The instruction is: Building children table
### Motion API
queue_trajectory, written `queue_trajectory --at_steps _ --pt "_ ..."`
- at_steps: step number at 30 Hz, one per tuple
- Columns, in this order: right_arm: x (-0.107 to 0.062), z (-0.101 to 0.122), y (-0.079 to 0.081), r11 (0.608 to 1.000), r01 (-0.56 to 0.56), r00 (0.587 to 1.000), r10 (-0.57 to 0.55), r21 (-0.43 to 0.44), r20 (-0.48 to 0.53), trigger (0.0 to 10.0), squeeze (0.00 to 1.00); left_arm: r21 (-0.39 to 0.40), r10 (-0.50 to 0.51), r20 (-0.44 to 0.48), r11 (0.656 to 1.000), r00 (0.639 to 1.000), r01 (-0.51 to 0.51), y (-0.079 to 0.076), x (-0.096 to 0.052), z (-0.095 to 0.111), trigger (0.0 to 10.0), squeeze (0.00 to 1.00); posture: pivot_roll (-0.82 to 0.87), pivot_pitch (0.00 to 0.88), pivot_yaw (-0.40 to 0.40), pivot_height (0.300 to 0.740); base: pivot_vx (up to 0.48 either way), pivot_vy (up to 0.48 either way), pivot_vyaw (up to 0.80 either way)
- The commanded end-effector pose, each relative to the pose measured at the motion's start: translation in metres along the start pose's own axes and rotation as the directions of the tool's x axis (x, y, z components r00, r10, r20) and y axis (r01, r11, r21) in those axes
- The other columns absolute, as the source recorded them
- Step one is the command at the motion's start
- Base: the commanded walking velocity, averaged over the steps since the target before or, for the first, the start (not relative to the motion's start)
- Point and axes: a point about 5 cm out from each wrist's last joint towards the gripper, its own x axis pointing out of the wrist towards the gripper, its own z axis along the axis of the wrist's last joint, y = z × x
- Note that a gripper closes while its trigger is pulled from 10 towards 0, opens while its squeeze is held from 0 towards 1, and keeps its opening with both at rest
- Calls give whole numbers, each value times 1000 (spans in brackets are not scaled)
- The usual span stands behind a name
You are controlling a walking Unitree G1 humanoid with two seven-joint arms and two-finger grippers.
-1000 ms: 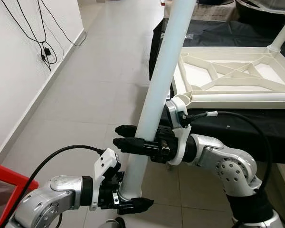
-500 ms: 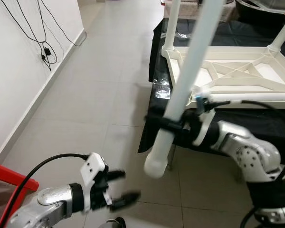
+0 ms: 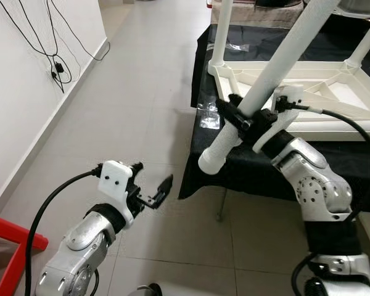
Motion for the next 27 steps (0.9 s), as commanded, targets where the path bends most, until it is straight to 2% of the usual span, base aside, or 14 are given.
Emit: queue_trajectory --at_steps 1,5,9,10,15,21,27 --pt "1 6 4 1000 3 999 -2 -30 40 10000 0 0 47 -7 999 999 -47 4 -3 -4 10000 0 115 160 -24 740 0 0 0" --pt "5 5 9 1000 9 998 -7 -20 67 10000 0 0 101 0 995 995 -101 9 -4 -7 10000 0 112 166 -24 740 0 0 0" --pt "11 2 20 1000 -11 996 11 -2 84 10000 0 14 139 9 990 990 -140 17 -3 -7 10000 0 116 171 -27 740 366 0 0" --pt "16 2 26 1000 -27 995 26 10 96 10000 0 25 146 13 989 989 -146 18 -2 -7 10000 0 117 174 -30 740 401 0 0" --pt "18 3 28 999 -31 994 29 17 104 10000 0 29 147 15 989 989 -147 18 -2 -6 10000 0 117 174 -30 740 406 0 0" --pt "28 10 44 997 -61 985 53 45 166 10000 0 29 171 20 985 985 -171 16 2 -5 10000 0 115 173 -30 740 412 0 0" --pt "28 8 46 997 -62 984 52 53 172 10000 0 36 172 28 984 985 -173 14 3 -6 10000 0 114 171 -34 740 416 0 0"
